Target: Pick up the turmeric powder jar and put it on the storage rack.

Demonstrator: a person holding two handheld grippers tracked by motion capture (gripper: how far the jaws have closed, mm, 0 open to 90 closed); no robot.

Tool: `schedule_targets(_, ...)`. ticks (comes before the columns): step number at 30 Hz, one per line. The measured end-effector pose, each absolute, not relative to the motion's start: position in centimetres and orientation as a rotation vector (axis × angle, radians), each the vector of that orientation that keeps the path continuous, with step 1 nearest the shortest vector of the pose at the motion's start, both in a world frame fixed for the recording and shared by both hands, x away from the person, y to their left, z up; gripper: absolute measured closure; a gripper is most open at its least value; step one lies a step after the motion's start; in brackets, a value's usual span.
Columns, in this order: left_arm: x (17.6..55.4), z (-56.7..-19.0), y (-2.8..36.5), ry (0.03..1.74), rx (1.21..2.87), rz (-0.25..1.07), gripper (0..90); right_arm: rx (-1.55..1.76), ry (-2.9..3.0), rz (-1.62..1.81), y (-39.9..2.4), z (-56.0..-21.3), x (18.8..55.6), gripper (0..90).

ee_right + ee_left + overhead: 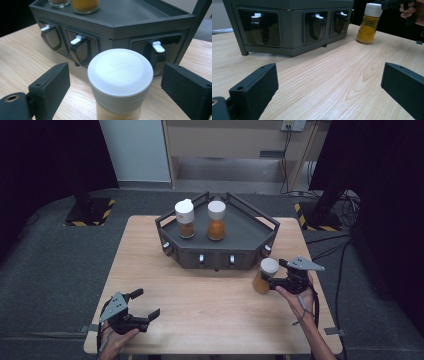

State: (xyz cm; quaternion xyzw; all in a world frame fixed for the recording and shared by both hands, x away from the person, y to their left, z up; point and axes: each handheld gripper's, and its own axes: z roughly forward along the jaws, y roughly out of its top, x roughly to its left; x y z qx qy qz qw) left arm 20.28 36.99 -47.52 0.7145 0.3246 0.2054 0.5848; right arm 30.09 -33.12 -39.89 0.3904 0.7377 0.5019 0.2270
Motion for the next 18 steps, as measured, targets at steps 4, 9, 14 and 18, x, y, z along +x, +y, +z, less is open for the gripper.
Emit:
schedule_targets(4,20.3,-47.5,37.0,0.757,1.667,0.479,0.0,1.077,2.042,1.384,-32.8,-40.4,30.7,12.3)
schedule_targets(9,20.3,-47.5,37.0,0.756,1.668,0.478,0.0,1.060,2.037,1.376,-32.4,-40.8,30.9,17.0)
schedule_targets(14,20.3,-47.5,37.0,0.757,1.666,0.478,0.0,1.060,2.040,1.366,-32.3,-41.2,31.1,24.1)
schedule_targets(18,20.3,-47.5,37.0,0.756,1.668,0.477,0.0,1.055,2.031,1.357,-32.3,-41.7,31.0,33.0)
